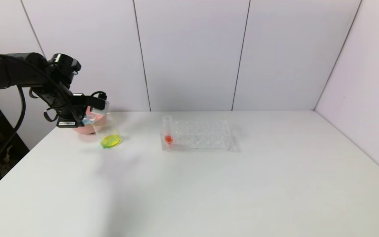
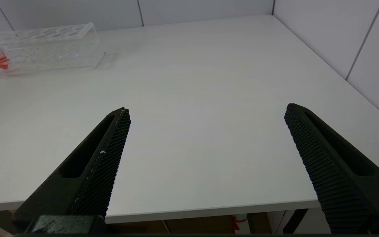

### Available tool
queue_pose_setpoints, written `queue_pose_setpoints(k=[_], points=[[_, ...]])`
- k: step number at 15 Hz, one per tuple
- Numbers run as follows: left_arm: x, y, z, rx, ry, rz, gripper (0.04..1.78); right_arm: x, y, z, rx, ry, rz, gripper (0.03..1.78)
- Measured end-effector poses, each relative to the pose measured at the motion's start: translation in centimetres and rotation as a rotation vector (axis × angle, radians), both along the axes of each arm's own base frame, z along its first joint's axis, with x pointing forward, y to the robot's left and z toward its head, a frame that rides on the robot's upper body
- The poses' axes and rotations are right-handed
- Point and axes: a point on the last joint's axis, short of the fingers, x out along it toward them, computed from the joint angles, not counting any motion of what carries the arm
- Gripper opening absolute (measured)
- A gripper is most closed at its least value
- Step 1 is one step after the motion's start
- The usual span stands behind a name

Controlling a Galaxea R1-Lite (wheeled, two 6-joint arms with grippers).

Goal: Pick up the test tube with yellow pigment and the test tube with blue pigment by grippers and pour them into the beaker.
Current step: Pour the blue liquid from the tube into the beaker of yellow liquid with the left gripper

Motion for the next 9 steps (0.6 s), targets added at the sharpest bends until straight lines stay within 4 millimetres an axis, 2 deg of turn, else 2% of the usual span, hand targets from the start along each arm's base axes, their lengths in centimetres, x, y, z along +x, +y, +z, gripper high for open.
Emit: queue_pose_setpoints(k=[9], points=[[0.00,-0.53,0.27,0.042,-0.012,0.010,0.44,0.00,0.00,0.00,0.000,0.000,0.000,1.71]])
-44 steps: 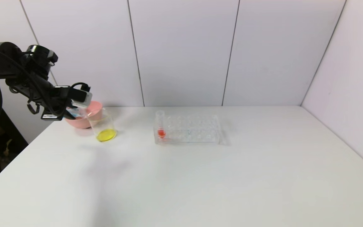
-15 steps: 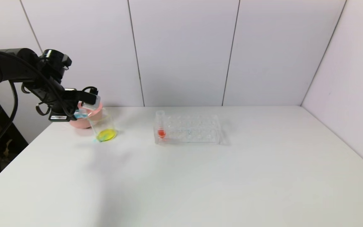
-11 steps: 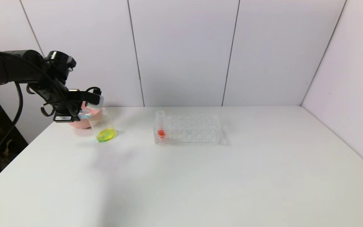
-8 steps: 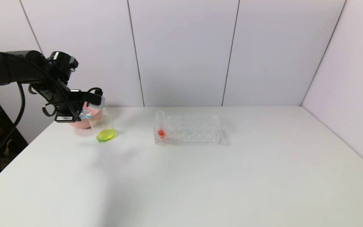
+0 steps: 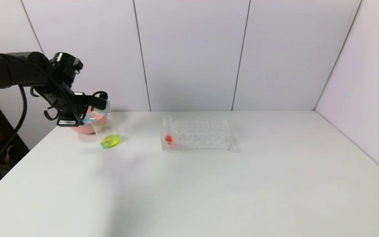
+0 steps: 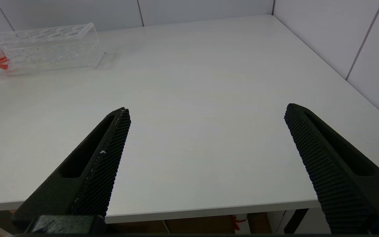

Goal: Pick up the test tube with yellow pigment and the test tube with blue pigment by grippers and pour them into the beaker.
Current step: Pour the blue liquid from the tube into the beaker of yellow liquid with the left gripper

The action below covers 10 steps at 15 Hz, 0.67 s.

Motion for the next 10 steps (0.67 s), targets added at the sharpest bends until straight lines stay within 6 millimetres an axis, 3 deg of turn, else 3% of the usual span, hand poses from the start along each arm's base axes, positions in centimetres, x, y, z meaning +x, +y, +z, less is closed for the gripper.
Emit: queue_pose_setpoints(k=[10], points=[[-0.22,-0.77,0.93,0.090,-0.030,-0.015,0.44,0.00,0.00,0.00,0.000,0.000,0.000,1.71]])
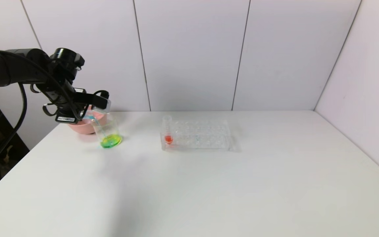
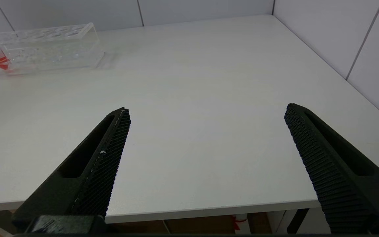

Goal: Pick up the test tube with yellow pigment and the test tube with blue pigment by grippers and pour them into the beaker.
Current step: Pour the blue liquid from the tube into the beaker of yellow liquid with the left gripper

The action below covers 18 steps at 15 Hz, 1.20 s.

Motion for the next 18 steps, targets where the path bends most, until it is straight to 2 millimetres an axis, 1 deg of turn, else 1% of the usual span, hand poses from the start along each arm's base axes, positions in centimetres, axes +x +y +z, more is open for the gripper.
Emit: queue_pose_setpoints(k=[12,18], points=[[-0.01,-0.21,0.25,0.016,-0.016,0.006,0.44,0.00,0.00,0.00,0.000,0.000,0.000,1.71],[0.07,-0.47,0.33,0.073,-0.016,-0.005,0.44,0.00,0.00,0.00,0.000,0.000,0.000,1.71]])
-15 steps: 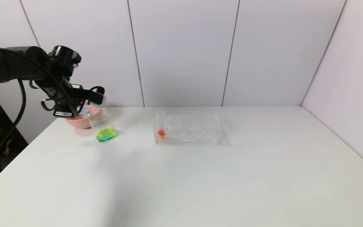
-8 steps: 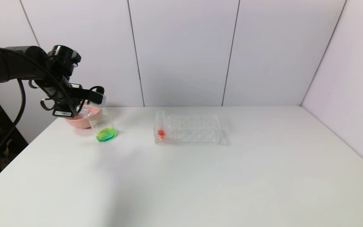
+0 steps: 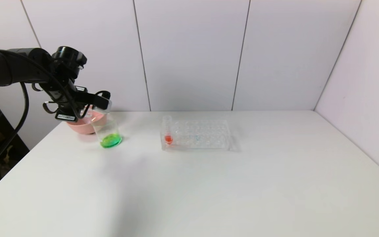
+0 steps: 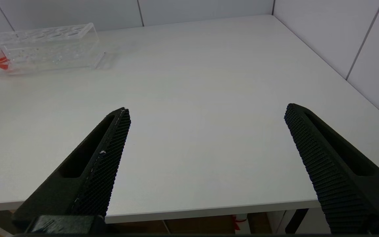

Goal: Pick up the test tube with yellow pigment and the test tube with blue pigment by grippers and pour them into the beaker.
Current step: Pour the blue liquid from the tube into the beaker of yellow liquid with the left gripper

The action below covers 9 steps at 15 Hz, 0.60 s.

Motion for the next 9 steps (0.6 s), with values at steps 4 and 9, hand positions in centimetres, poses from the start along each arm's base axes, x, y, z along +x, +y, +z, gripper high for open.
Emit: queue_pose_setpoints(k=[4,9], points=[[0.01,-0.16,0.02,0.028,0.005,-0.010,0.44,0.00,0.00,0.00,0.000,0.000,-0.001,1.71],[0.01,-0.25,0.08,0.032,0.002,-0.013,0.44,0.00,0.00,0.00,0.000,0.000,0.000,1.71]])
